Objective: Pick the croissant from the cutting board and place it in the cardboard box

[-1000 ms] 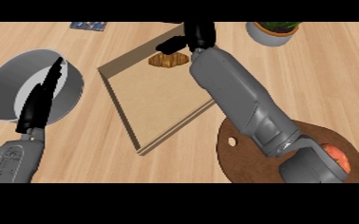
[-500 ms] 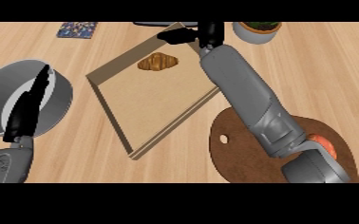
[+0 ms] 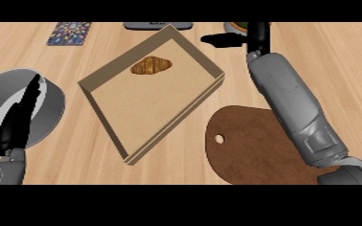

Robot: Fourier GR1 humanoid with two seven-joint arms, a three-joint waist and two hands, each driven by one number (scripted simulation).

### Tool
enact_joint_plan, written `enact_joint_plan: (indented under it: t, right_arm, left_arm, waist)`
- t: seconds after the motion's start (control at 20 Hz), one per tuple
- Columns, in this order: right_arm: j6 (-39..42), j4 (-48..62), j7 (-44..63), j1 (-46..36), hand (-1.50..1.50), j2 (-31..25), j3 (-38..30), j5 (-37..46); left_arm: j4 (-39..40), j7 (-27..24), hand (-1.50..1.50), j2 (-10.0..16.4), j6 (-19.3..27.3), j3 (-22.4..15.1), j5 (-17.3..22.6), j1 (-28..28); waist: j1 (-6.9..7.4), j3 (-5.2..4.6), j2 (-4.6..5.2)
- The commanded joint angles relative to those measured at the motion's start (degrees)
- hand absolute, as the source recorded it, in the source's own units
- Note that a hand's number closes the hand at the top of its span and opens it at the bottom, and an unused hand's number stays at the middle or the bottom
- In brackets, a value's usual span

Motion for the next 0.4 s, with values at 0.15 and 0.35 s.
enact_joint_plan:
  t: [0.15, 0.35]
  right_arm:
    - [8.6, -15.4, 4.2, 12.2, -1.5, -9.5, 0.6, -0.1]
    - [16.1, -22.0, 4.2, 20.8, -1.5, -15.3, 1.2, -0.9]
  left_arm:
    - [1.8, -1.6, 0.0, 0.5, -0.5, 1.4, -0.4, 0.1]
    - [2.3, -1.4, 0.0, 0.1, 0.0, 1.9, -0.4, -0.5]
  waist:
    - [-0.94, -0.03, -0.16]
    - [-1.18, -0.03, -0.18]
